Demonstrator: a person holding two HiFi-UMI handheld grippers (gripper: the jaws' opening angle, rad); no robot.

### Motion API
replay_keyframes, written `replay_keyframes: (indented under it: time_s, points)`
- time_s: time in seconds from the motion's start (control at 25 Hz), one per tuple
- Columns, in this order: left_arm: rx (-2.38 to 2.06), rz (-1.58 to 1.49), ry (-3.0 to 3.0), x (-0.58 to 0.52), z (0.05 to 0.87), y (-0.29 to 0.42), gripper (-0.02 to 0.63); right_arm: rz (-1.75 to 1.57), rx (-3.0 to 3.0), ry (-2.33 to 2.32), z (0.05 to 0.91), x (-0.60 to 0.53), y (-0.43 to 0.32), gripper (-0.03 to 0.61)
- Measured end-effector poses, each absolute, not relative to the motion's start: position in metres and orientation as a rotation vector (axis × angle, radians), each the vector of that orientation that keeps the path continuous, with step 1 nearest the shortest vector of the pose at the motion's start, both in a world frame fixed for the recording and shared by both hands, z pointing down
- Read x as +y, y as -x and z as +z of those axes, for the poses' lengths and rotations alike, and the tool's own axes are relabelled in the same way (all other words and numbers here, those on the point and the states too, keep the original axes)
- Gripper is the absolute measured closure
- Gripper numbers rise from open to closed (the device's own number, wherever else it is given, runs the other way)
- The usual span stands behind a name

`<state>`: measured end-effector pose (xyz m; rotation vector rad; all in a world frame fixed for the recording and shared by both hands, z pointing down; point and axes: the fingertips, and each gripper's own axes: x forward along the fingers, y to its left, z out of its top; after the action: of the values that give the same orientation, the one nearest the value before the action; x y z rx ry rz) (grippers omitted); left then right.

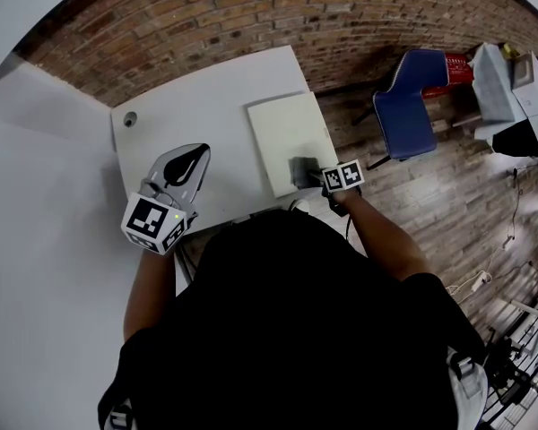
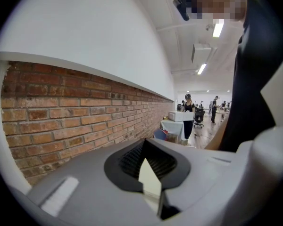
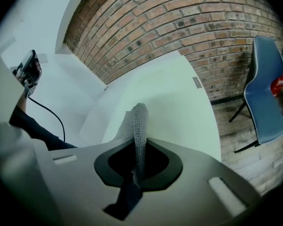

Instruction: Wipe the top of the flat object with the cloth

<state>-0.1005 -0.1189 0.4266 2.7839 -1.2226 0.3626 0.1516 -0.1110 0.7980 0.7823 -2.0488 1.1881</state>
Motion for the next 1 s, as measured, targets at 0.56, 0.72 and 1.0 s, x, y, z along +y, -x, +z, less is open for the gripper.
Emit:
replay_keyframes:
  time_s: [0.56, 0.72, 1.0]
  points:
    - [-1.223, 0.351, -2.791, -0.116, 0.43, 0.084, 0.612, 1.196, -2.012, -0.884, 0.802, -0.122, -0.195, 0.569]
    - [-1.219, 0.349, -2.802, -0.117, 0.427, 0.076, 0.612, 1.2, -2.006, -0.916, 0.801, -0.125, -0.207, 0.569]
    - [-1.213, 0.355, -2.799, -0.116, 0.428, 0.068, 0.612, 1.208, -1.997, -0.959, 0.802, -0.128, -0.225, 0.569]
